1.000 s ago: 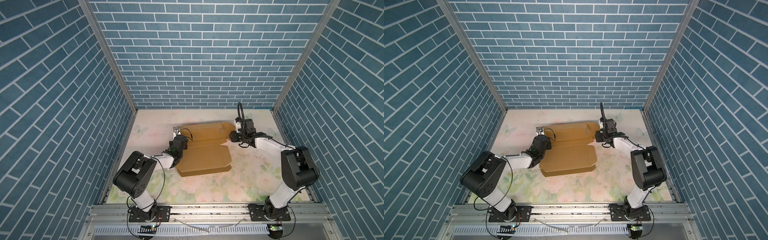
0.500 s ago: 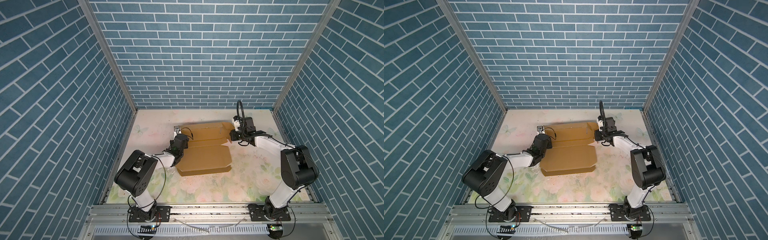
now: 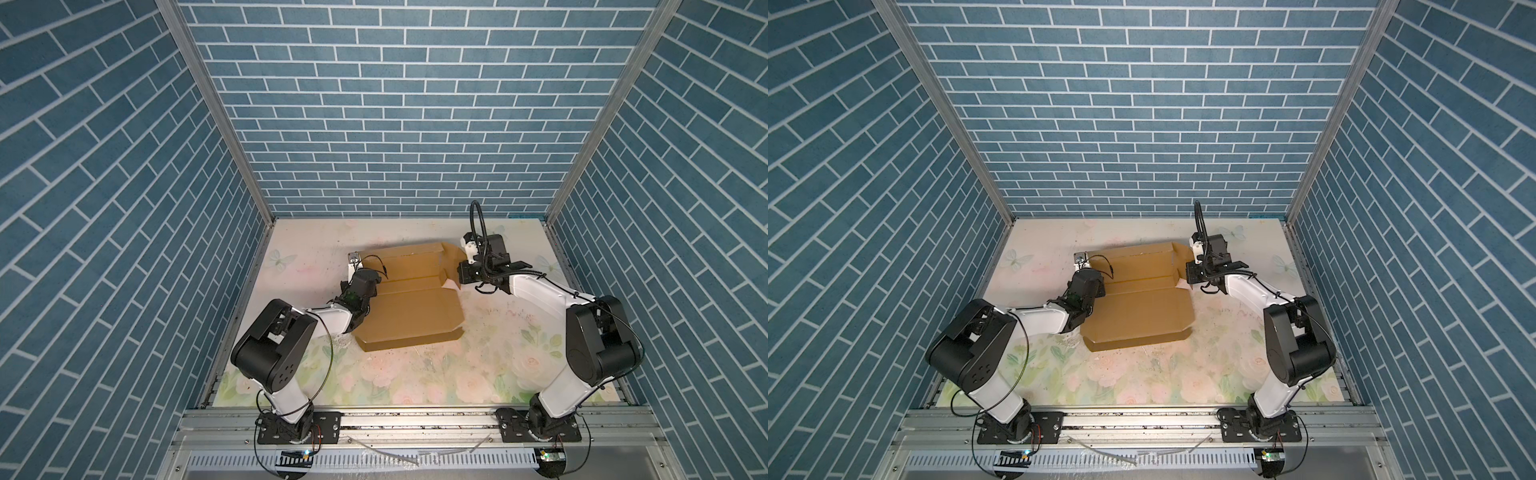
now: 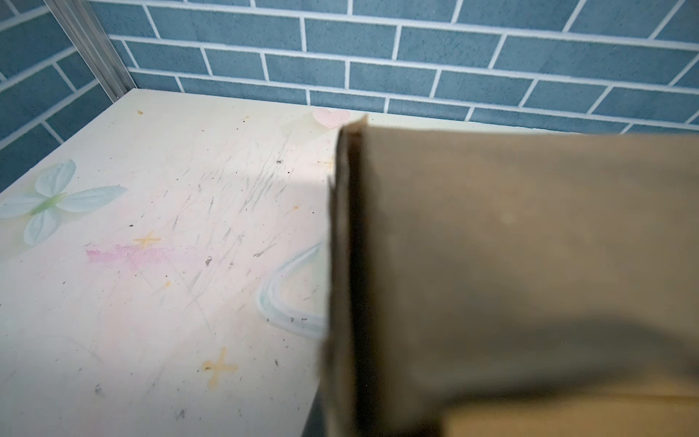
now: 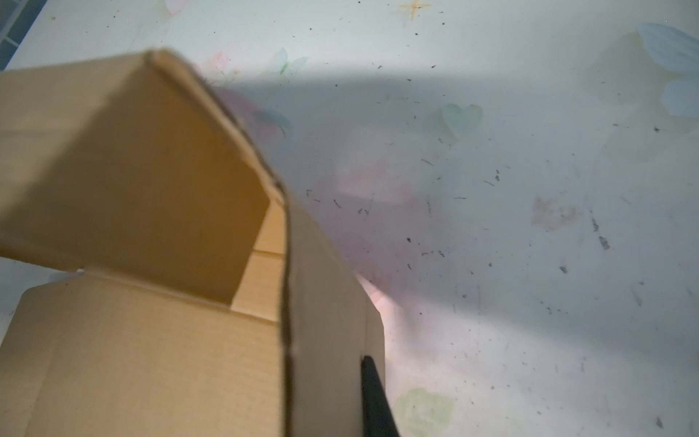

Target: Fold the paper box

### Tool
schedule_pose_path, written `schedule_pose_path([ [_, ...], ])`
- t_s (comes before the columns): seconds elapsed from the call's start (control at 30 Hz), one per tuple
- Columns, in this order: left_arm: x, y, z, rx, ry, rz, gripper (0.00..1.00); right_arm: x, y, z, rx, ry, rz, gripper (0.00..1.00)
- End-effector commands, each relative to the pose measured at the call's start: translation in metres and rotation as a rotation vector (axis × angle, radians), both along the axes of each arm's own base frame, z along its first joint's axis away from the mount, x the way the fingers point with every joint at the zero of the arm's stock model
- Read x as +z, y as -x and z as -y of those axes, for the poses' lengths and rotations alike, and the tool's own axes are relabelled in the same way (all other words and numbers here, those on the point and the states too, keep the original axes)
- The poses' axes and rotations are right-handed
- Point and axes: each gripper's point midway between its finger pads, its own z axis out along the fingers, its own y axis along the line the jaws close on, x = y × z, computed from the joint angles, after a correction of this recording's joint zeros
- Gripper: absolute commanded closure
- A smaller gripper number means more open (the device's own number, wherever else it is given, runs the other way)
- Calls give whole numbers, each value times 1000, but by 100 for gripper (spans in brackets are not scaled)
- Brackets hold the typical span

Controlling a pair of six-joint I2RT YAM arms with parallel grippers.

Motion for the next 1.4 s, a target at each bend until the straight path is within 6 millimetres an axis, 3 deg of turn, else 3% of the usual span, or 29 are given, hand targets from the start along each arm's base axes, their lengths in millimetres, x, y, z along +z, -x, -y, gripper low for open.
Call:
schedule_pose_path([
  [0.0, -6, 3, 5, -1, -17, -23, 100, 7, 13, -13, 8, -54, -6, 95],
  [0.3, -6, 4, 8, -6, -10, -19, 100, 1, 20, -20, 7, -59, -17, 95],
  [0.63, -7, 8, 5, -1, -1, -16, 100, -39, 35, -13, -21, 54, 29, 95],
  [0.8, -8, 9, 7, -12, 4, -12, 100, -50, 38, -8, -39, 80, 52, 95],
  [0.87, -3, 6, 11, -27, 18, 9, 100, -54, 39, -6, -41, 89, 62, 95],
  [0.9, -10, 11, 8, -30, 6, -7, 100, -55, 39, -5, -42, 92, 67, 95],
  [1.37, -21, 20, 17, -122, -11, -28, 100, -64, 35, -5, -48, 109, 57, 93],
])
